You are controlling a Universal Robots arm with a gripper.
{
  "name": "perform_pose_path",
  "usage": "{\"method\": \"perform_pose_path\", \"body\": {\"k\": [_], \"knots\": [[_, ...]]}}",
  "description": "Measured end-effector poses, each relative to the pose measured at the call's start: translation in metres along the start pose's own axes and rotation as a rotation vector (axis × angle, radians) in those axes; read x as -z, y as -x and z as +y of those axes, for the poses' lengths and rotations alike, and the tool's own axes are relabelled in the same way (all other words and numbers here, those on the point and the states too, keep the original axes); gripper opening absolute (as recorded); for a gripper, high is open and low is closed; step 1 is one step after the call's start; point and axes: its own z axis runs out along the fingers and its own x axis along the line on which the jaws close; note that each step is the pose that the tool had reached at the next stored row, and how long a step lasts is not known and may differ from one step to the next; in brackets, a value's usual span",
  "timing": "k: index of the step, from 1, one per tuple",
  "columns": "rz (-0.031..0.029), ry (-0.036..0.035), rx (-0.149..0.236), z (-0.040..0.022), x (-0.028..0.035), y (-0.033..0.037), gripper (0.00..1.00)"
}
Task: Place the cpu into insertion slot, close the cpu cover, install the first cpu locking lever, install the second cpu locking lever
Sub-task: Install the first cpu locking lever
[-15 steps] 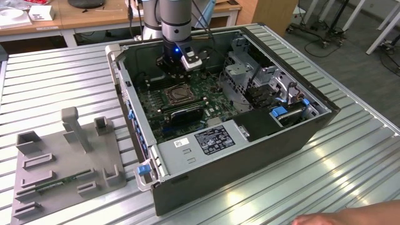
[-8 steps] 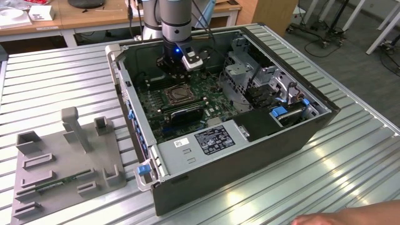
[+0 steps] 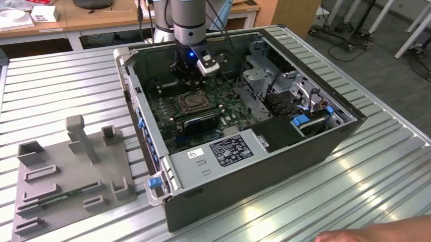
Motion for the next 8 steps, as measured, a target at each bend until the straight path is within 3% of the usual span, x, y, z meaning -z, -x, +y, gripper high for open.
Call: {"method": "perform_pose_path", "body": {"k": [4,8], "knots": [[-0.0007,-0.0002,-0.006,0.0010,-0.0001,-0.0003,0.11],[-0.0039,-0.0034,-0.046,0.0020,-0.0004,-0.0007,0.11]]}}
